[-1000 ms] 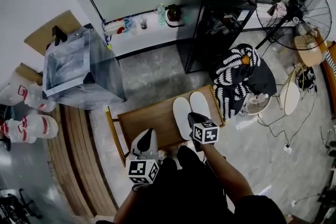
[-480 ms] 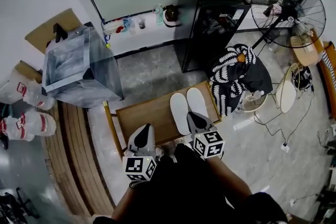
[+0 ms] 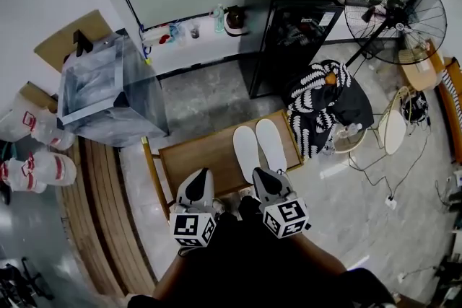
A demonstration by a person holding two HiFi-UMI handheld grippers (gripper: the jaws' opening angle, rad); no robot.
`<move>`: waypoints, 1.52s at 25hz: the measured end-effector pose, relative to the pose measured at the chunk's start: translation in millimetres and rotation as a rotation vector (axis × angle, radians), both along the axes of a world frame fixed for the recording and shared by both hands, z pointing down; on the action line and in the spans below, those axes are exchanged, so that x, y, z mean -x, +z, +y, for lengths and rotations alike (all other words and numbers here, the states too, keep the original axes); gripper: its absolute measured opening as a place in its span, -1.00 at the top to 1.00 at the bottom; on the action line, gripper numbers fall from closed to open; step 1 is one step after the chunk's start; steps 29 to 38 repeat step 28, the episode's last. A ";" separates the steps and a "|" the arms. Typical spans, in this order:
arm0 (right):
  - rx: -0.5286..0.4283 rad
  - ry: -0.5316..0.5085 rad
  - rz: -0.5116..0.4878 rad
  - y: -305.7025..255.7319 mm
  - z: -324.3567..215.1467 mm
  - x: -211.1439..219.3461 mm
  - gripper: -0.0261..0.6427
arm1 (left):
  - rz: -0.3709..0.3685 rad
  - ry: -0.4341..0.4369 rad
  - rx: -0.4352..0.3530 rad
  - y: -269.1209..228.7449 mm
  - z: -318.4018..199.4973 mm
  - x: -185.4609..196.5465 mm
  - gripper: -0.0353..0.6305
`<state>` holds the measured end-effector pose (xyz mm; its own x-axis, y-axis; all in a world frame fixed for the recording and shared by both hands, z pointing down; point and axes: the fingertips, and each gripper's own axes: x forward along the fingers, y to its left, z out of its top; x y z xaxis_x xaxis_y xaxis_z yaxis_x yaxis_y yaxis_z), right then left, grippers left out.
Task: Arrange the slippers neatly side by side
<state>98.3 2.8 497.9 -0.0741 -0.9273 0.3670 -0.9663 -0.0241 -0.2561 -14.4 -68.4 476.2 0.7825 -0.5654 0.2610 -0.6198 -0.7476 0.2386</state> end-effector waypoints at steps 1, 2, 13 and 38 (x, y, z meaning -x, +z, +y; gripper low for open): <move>0.001 0.001 0.001 0.6 0.3 -0.6 0.89 | 0.000 0.002 -0.002 0.0 0.3 -0.5 0.84; 0.001 0.003 0.003 0.8 0.6 -1.7 0.89 | 0.000 0.003 -0.003 0.1 0.5 -0.8 0.84; 0.000 0.007 0.008 -1.1 3.4 -3.3 0.89 | -0.002 0.004 0.000 2.0 4.4 -0.4 0.84; 0.008 -0.008 0.008 2.2 2.5 -1.1 0.89 | 0.000 0.007 0.014 6.6 4.1 -1.9 0.84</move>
